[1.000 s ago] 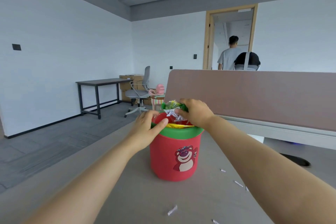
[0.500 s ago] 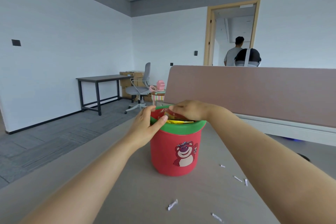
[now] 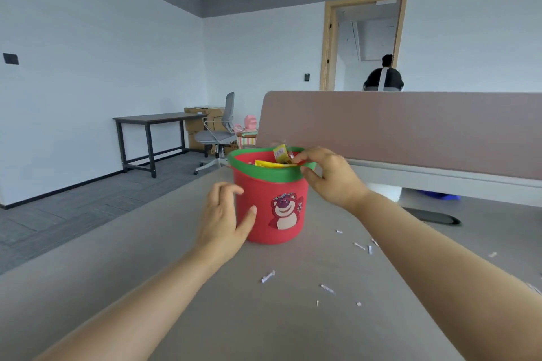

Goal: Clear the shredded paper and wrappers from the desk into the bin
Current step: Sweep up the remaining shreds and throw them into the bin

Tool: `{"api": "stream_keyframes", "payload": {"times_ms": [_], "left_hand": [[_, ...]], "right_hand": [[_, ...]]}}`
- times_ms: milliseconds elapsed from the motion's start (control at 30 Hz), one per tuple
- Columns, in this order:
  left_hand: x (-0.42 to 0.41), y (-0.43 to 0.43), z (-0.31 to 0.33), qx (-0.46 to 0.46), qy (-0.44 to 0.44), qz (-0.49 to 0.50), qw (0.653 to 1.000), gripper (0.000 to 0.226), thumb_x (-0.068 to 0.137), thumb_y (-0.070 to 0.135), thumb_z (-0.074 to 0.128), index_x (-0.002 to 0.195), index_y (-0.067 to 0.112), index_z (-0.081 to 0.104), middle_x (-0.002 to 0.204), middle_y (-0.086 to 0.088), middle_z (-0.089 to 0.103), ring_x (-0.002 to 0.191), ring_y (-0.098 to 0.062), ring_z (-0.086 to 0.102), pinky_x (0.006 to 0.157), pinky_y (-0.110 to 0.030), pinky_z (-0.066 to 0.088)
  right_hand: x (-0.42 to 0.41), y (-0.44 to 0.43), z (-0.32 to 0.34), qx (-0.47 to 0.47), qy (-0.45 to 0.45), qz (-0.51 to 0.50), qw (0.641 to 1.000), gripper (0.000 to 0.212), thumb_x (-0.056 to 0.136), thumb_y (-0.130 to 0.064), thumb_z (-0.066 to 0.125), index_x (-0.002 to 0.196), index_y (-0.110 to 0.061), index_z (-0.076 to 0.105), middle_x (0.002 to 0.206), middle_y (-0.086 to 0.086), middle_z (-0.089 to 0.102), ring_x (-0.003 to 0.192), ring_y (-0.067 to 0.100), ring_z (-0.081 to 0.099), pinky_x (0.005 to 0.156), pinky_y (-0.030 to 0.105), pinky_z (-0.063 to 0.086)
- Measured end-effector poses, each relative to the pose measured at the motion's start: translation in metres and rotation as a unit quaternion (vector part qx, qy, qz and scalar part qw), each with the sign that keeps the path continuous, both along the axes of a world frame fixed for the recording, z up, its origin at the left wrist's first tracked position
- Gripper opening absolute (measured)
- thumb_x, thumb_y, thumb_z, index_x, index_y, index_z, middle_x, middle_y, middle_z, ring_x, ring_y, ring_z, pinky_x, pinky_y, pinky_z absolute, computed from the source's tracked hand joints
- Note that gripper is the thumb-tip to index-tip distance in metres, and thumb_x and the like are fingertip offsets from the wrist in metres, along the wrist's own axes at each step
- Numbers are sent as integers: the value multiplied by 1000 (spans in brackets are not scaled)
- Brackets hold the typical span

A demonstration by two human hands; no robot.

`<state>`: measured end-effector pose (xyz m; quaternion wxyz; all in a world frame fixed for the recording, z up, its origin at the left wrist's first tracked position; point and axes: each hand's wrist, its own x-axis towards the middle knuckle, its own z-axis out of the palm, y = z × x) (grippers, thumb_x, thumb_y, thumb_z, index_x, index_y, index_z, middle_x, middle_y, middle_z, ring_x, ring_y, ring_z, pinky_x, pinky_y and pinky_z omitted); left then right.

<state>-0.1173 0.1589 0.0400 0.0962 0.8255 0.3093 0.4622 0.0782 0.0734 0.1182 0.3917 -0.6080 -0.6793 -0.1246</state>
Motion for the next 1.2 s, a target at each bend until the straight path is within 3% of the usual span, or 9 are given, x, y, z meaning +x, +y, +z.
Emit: {"api": "stream_keyframes", "payload": {"times_ms": [100,200,267,467,733,833,1000,1100,1200], "left_hand": [[-4,-18,-35,-89,195,-81,973,72,77,62,35,128,11,37,136,-3,34,131,-18,34,105,-28,31],[0,-33,-57,-162,405,-100,895,76,89,57,34,146,14,6,158,-2,-2,145,-17,-3,119,-36,6],[5,-42,-59,-148,466,-91,868,78,90,60,27,146,14,-2,158,-5,-10,144,-17,-13,120,-39,-2],[31,-92,-55,-67,534,-167,826,85,87,64,24,144,12,-11,156,-5,-16,144,-14,-15,120,-37,-3],[65,-141,-53,-40,521,-292,801,80,88,62,26,145,19,-9,157,5,-13,143,-5,-12,119,-34,-4],[56,-143,-46,-98,495,-344,792,99,76,71,38,145,20,-10,154,9,-16,142,-5,-10,118,-26,-2],[39,-144,-50,16,579,-274,768,125,53,92,26,143,18,-19,154,3,-24,140,-10,-22,117,-35,-9],[52,-161,-54,15,558,-262,787,95,79,73,28,144,20,-17,155,2,-24,142,-13,-21,119,-41,-5],[82,-177,-58,3,532,-265,804,88,83,69,26,143,23,-18,155,1,-24,142,-18,-22,119,-46,-4]], "right_hand": [[8,-28,-31,-18,-8,-30,999,24,82,-2,53,101,-9,65,103,10,67,93,23,59,84,24,40],[13,-56,-63,-97,-11,-50,994,22,85,-9,53,104,-14,63,107,4,66,95,21,59,79,18,36],[15,-74,-77,-142,-13,-55,988,24,86,-14,53,109,-16,60,111,2,64,97,19,58,82,20,39],[21,-116,-91,-178,-25,-82,980,25,88,-18,52,113,-17,57,113,3,63,97,19,57,89,30,46],[28,-177,-89,-170,-12,-126,977,23,90,-16,48,110,-16,59,111,2,65,92,15,58,72,14,37],[32,-205,-96,-201,-4,-134,970,25,91,-17,46,114,-17,57,113,1,63,93,13,57,78,15,38],[36,-249,-121,-257,29,-166,952,28,88,-21,53,116,-20,54,116,0,60,95,10,52,84,23,41],[34,-271,-126,-258,45,-192,946,31,87,-23,55,118,-18,54,118,2,59,96,10,50,89,24,41],[40,-303,-125,-254,52,-236,937,34,86,-28,57,119,-20,53,122,3,57,106,14,50,97,29,39]]}}
